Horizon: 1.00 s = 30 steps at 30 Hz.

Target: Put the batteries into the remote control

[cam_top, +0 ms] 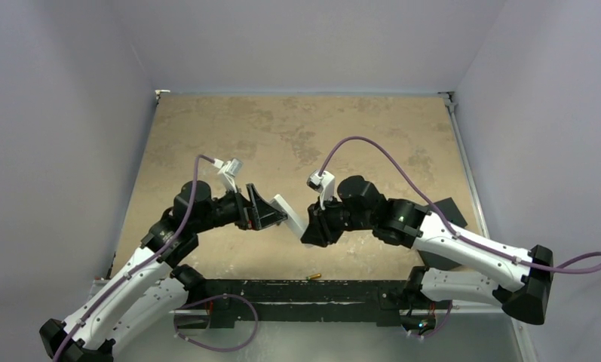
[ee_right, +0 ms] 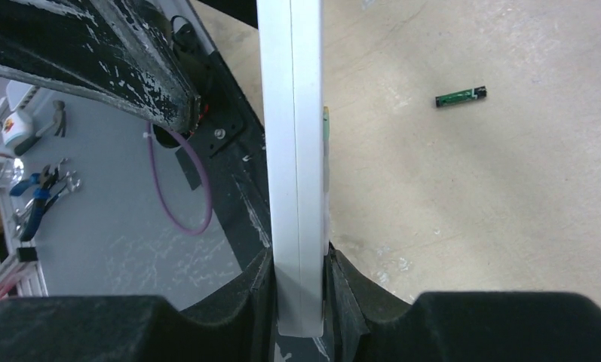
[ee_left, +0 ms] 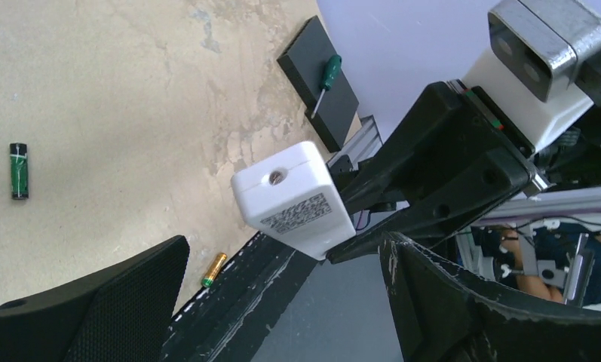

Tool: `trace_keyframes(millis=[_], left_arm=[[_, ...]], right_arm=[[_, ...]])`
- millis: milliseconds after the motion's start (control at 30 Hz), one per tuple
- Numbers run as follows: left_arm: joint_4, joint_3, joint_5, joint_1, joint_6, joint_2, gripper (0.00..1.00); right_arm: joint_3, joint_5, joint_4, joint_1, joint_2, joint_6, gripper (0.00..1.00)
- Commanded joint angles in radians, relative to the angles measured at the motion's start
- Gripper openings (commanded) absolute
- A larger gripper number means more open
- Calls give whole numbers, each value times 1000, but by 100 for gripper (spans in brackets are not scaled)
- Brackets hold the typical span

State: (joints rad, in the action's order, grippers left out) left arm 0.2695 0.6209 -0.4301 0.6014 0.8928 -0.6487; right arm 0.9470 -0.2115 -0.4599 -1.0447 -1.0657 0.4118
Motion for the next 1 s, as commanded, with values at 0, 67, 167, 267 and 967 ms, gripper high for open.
trace_keyframes(millis=[0,67,167,267,967], left_arm=[[-26,67,-103,-6,-96,-19,98],[-9,88,-124,-5,-124,-27,98],[14,115,-167,-5,-158,-42,98],[9,134,-225,-5,-180,-48,98],[24,117,-499,-5,-289,-32,73]], right_arm=[[0,-158,4,34,37,-60,0],[-6,-200,6,44,47,-70,0],[-16,-273,15,53,58,-80,0],[-20,-329,20,61,51,-83,0],[-46,-696,165,106,-26,-71,0]])
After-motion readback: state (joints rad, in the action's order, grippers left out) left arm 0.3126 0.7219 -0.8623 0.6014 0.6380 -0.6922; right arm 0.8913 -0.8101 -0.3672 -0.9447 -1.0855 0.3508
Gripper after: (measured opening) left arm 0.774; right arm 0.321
